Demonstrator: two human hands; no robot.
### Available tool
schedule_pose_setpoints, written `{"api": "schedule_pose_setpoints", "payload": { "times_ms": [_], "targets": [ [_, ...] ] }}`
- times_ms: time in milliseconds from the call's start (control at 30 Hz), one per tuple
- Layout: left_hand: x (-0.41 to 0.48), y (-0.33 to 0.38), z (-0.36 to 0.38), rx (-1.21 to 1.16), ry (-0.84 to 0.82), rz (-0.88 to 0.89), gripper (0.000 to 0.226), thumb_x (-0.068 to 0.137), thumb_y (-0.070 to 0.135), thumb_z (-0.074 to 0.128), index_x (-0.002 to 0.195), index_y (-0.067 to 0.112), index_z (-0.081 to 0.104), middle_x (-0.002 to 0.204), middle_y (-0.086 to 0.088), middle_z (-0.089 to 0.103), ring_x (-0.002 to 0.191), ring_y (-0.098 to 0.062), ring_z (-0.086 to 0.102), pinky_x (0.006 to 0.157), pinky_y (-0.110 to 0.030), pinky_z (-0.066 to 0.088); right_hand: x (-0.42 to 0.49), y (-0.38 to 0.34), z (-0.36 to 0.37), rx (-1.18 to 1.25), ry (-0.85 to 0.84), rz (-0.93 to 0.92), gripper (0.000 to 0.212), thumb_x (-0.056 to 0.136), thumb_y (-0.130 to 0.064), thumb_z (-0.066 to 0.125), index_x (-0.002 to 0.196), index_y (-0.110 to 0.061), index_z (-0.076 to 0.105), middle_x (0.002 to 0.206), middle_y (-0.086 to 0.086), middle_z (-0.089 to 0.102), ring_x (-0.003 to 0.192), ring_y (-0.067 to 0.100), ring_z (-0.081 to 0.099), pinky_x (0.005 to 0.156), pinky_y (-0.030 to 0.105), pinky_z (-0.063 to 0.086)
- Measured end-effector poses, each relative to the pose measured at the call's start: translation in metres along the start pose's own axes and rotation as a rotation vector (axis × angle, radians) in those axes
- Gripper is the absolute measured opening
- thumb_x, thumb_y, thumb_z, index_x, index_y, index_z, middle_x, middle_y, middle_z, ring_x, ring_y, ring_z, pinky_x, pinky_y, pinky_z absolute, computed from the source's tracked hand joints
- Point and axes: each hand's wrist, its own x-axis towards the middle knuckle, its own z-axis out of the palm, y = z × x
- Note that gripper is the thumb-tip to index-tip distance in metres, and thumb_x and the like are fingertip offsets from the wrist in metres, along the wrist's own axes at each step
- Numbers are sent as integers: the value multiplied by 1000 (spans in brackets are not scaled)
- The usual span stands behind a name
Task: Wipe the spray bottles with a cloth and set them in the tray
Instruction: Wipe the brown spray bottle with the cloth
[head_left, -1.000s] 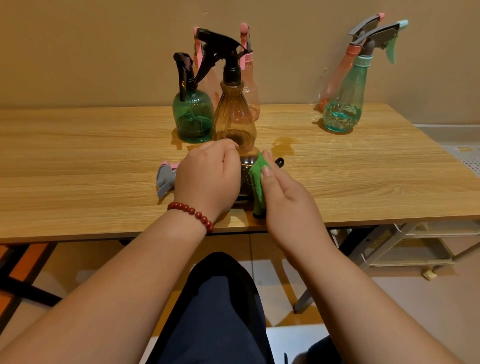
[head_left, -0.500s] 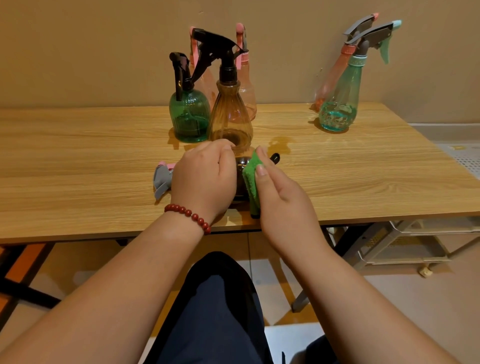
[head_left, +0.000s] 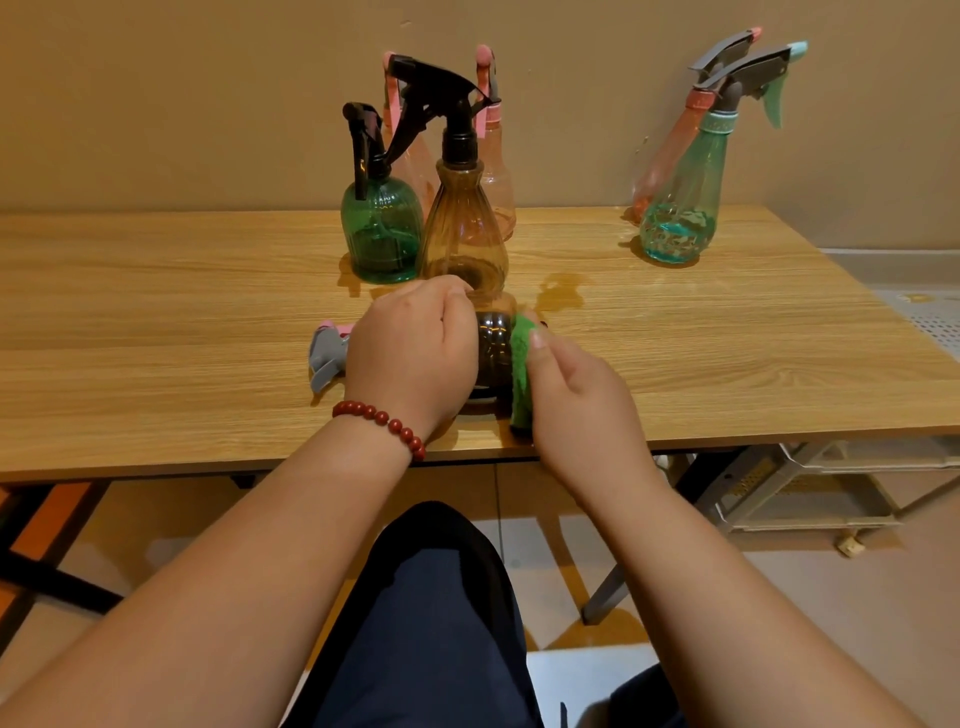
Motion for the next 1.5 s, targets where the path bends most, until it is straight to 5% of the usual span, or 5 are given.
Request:
{"api": "schedule_pose_setpoints", "payload": {
  "times_ms": [200,400,633,1033,1500],
  "targets": [
    [-1,-1,-1,-10,-21,7,50,93,28,24,112,11,67,102,-5,67,89,-6,47,76,-21,34,-17,5,-18,-14,-47,-36,40,102,-33,37,140,-28,49,139,-16,50,115,-17,38,85,-8,29],
    [-2,-2,-2,4,-39,-4,51,92,30,23,113,14,66,103,-4,66,96,-14,53,79,-22,34,4,7,-44,-212,99,-189,41,103,-29,37,143,-25,43,149,-11,39,131,-9,28,109,13,23],
    [-6,-4,-5,-36,-27,16,49,94,28,24,116,12,65,110,-6,67,107,-20,56,86,-25,37,12,28,-56,-855,-313,-163,53,102,-42,24,153,-27,17,161,-10,8,148,11,-4,116,25,2],
    [-5,-5,-7,-54,-58,22,52,94,32,22,122,16,63,117,-3,65,112,-17,54,91,-26,36,13,10,-43,-521,-161,-185,57,96,-54,29,149,-33,28,156,-11,26,146,4,9,114,24,11],
    [-19,-19,-22,-260,42,13,32,96,26,41,116,20,65,117,13,48,110,1,44,90,-8,35,8,-16,-18,-255,-156,-177,85,61,-65,73,131,-37,33,108,-27,44,93,-7,47,68,5,37]
  ]
}}
